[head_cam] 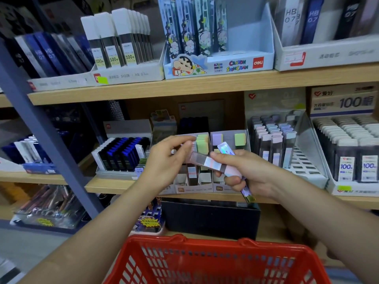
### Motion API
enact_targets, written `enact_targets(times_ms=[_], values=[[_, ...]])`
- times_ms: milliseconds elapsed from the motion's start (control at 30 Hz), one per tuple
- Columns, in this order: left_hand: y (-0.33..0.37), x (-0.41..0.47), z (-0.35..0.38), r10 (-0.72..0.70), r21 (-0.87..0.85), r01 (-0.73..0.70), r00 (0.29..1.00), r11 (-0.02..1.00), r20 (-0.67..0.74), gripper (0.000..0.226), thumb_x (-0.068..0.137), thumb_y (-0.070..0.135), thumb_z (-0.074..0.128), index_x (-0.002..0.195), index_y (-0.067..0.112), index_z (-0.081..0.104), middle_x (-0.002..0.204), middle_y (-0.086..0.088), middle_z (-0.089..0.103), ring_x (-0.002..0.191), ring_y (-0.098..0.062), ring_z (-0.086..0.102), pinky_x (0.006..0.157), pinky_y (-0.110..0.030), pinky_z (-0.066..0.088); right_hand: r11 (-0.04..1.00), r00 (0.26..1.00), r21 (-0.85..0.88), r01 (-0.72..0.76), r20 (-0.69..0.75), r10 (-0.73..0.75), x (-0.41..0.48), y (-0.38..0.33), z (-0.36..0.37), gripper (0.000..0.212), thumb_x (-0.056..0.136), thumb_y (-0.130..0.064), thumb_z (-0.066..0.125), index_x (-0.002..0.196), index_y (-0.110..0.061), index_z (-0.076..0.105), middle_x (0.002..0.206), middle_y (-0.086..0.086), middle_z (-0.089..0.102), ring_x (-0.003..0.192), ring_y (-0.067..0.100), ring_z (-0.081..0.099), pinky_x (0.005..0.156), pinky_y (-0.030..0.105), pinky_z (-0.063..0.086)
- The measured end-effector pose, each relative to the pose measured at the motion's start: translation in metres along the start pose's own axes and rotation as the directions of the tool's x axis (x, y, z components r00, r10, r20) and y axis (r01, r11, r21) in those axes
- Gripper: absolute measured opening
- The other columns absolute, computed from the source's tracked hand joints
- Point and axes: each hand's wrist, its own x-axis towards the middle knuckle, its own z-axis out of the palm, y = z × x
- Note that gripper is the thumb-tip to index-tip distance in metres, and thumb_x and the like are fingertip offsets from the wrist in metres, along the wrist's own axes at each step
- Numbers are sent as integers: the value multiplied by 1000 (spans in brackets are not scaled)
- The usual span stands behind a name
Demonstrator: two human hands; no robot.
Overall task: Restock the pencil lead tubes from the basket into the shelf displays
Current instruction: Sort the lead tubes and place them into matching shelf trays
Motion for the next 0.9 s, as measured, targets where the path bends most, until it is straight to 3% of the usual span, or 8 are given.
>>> enact_targets(times_ms=[67,133,233,300,467,600,767,900], values=[[10,-2,-3,-31,-98,49,984,994,178,19,94,22,58,108,19,72,98,7,71,92,-3,64,81,-20,52,999,1000,35,-23,3,23,-1,-3,2,30,91,-40,63,95,-10,62,68,7,56,39,8,34,34,16,23],[17,-4,-4,-98,-183,144,966,972,241,14,91,19,63,99,18,75,86,5,74,80,-4,67,68,-18,52,991,999,129,-47,-2,48,-1,-6,3,34,94,-44,56,92,-10,61,62,5,54,38,9,34,34,17,22],[16,-5,-5,-196,-331,218,976,918,98,10,89,19,66,87,21,76,69,7,70,62,-5,60,57,-18,47,945,998,325,-42,65,22,1,-7,-1,42,95,-50,50,99,-9,62,66,4,52,38,7,31,32,16,24],[14,-7,-5,-246,-419,225,969,879,4,11,90,19,65,87,22,75,63,8,66,59,-5,55,56,-20,47,934,994,357,0,105,-40,1,-7,-2,49,86,-52,60,108,-9,61,73,3,52,41,5,29,33,15,25],[23,-12,0,-333,-560,287,943,777,20,11,89,17,66,86,23,74,71,1,72,61,-7,61,59,-21,52,949,982,260,180,16,-191,-2,-8,6,22,71,-17,71,92,-8,68,69,0,52,40,1,27,34,12,22],[27,-15,-4,-273,-530,315,949,787,158,8,85,8,69,92,13,69,80,-14,72,74,-23,64,70,-35,54,944,973,237,230,-84,-216,-1,-10,10,7,84,-14,69,84,-10,63,70,3,52,39,3,28,33,14,22],[32,-13,-13,-117,-472,238,956,849,271,59,84,-2,68,131,29,50,78,-10,66,72,-20,64,71,-34,58,970,968,38,239,-83,-235,-7,-12,16,17,89,-14,69,73,-13,62,65,1,49,41,6,28,36,17,22],[29,-9,-17,-120,-430,182,979,884,167,37,86,10,69,119,25,63,70,-9,68,63,-13,63,64,-27,54,974,976,-90,210,-33,-213,-11,-13,22,16,91,-18,67,76,-14,61,66,1,47,42,7,28,37,19,22]])
